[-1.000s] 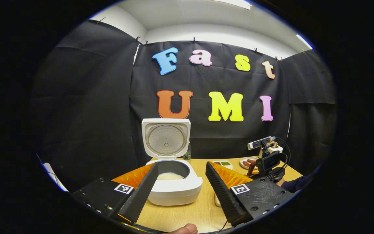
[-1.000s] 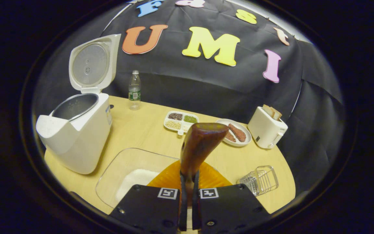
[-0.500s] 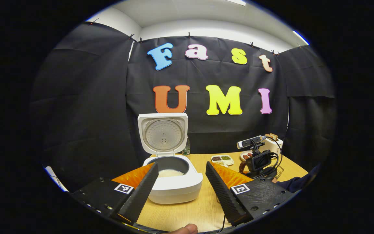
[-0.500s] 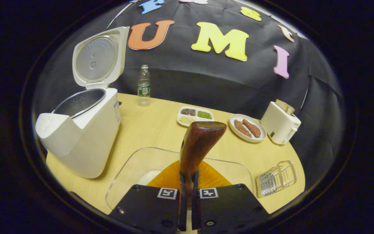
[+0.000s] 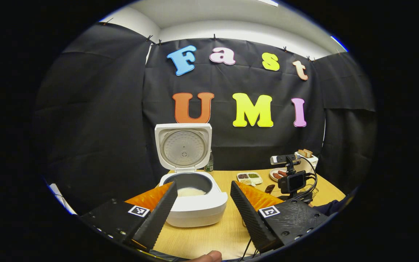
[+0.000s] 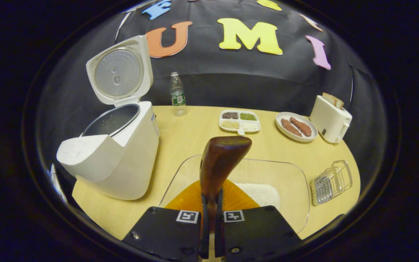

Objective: Close the left gripper, press the button to open the rice cooker; take a wooden spoon from the chopstick holder with the right hand, scoop a spoonful of rice and pour it into the rice cooker, then put the wooden spoon back into the chopstick holder.

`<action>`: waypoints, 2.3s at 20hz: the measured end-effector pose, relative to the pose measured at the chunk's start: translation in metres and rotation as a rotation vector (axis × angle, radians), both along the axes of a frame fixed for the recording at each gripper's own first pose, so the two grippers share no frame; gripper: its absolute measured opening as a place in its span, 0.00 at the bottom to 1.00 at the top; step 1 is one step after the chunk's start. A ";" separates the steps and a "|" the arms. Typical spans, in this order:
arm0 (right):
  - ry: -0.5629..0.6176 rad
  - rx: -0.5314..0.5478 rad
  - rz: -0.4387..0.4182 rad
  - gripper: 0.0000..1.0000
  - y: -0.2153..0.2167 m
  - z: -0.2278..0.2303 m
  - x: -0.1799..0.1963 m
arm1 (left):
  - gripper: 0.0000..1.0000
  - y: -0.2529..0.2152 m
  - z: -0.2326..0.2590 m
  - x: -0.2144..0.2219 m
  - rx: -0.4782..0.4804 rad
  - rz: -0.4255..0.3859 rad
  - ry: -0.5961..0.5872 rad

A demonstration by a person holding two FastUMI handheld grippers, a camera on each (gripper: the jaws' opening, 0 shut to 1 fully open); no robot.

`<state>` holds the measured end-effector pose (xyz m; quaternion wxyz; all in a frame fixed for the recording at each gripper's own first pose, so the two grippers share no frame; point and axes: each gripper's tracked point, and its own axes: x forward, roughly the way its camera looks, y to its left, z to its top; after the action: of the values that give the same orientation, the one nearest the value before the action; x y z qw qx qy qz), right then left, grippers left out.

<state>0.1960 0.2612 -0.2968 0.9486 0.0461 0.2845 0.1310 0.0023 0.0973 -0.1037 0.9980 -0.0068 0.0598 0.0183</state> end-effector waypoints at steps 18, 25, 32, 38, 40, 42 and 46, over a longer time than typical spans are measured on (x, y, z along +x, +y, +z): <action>0.241 0.655 -0.178 0.11 -0.060 0.009 0.000 | 0.94 -0.024 -0.001 -0.007 0.010 -0.030 0.017; 0.241 0.967 -0.242 0.11 -0.104 0.043 -0.008 | 0.94 -0.037 0.019 -0.017 -0.012 -0.058 -0.042; 0.250 1.365 -0.225 0.11 -0.117 0.106 -0.014 | 0.94 -0.052 0.019 -0.026 -0.092 -0.118 -0.028; 0.223 1.342 -0.075 0.11 -0.077 0.168 -0.017 | 0.94 -0.040 0.019 -0.033 -0.069 -0.099 -0.036; 0.218 1.315 -0.033 0.11 -0.056 0.182 -0.017 | 0.94 -0.034 0.016 -0.039 -0.051 -0.085 -0.029; 0.226 1.292 0.005 0.11 -0.032 0.194 -0.014 | 0.93 -0.029 0.016 -0.042 -0.049 -0.076 -0.030; 0.246 1.227 0.067 0.11 0.020 0.205 -0.009 | 0.93 -0.005 0.013 -0.046 -0.054 -0.022 -0.021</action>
<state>0.1869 0.2816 -0.0919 0.7049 0.5882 0.2658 0.2939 -0.0436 0.0921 -0.0908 0.9982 -0.0334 0.0501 0.0055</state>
